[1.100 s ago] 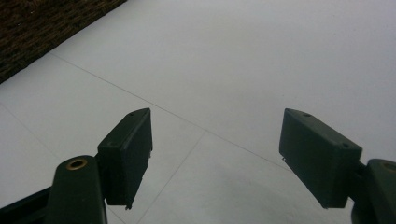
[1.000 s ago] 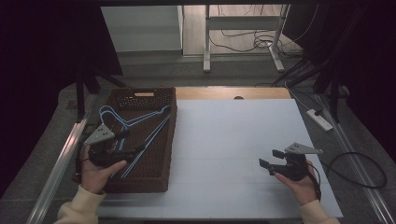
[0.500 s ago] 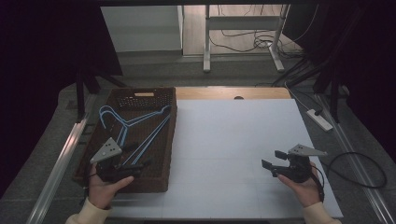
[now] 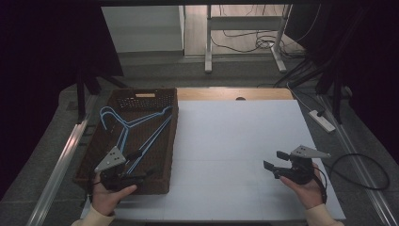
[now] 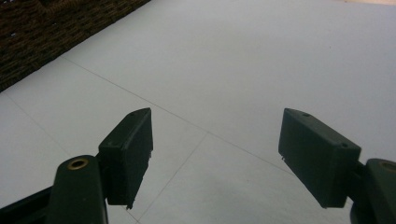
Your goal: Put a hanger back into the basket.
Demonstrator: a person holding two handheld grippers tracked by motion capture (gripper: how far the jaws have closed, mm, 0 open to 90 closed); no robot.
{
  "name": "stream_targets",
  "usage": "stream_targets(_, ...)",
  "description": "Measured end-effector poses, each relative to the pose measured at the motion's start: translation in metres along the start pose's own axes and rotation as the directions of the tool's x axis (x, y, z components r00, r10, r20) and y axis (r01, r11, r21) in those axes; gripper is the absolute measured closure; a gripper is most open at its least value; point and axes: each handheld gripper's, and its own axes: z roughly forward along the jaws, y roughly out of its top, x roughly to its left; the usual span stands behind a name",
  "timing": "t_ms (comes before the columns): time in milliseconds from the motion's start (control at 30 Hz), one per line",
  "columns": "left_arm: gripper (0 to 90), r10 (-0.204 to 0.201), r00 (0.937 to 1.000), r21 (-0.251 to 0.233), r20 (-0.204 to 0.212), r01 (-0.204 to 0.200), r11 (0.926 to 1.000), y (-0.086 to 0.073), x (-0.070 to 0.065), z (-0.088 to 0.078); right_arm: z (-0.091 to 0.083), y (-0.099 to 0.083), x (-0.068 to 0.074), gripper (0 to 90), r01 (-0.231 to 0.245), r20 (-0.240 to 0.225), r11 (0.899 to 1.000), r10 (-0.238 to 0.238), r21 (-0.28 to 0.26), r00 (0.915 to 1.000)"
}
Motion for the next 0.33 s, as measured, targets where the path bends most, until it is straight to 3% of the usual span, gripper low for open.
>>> stream_targets(333,21.0,0.003,1.0,0.0,-0.003,-0.003,1.0,-0.0014,0.001,0.0003,0.0001,0.0004,0.0005,26.8,0.01,-0.005,1.0,-0.01,0.0,0.9999)
